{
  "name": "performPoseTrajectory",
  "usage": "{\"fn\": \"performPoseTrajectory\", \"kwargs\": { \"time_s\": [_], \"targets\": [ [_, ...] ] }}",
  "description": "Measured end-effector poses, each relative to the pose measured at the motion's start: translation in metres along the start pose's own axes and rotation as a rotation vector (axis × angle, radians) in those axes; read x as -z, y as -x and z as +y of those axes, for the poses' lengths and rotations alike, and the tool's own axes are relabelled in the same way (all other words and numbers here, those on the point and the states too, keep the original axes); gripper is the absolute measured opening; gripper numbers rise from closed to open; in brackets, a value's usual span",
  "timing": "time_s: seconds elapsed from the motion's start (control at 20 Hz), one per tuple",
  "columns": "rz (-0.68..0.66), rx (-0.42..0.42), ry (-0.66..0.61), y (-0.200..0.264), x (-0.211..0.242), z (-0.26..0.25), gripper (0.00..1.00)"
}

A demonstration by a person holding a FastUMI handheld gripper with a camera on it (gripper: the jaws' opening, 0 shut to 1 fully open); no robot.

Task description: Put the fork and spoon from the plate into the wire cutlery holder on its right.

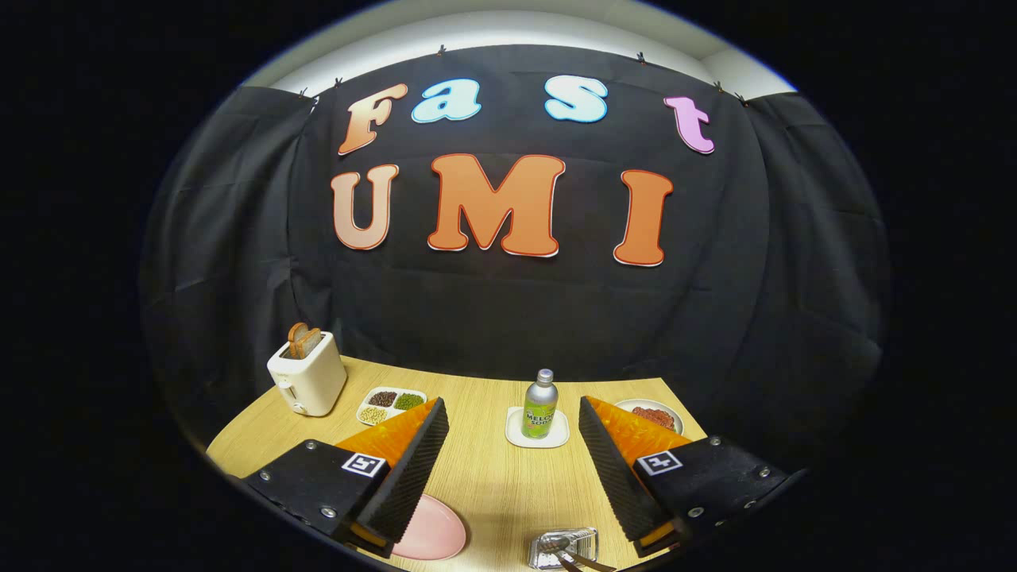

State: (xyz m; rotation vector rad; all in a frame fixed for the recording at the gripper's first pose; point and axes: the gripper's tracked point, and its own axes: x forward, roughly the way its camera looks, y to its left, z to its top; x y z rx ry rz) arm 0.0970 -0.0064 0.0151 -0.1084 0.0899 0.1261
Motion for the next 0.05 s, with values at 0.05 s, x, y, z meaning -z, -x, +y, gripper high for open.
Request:
{"fn": "performPoseTrajectory", "kwargs": {
  "time_s": [0.05],
  "targets": [
    [0.001, -0.001, -0.003, -0.0007, -0.0002, -0.0006, 0.99]
  ]
}}
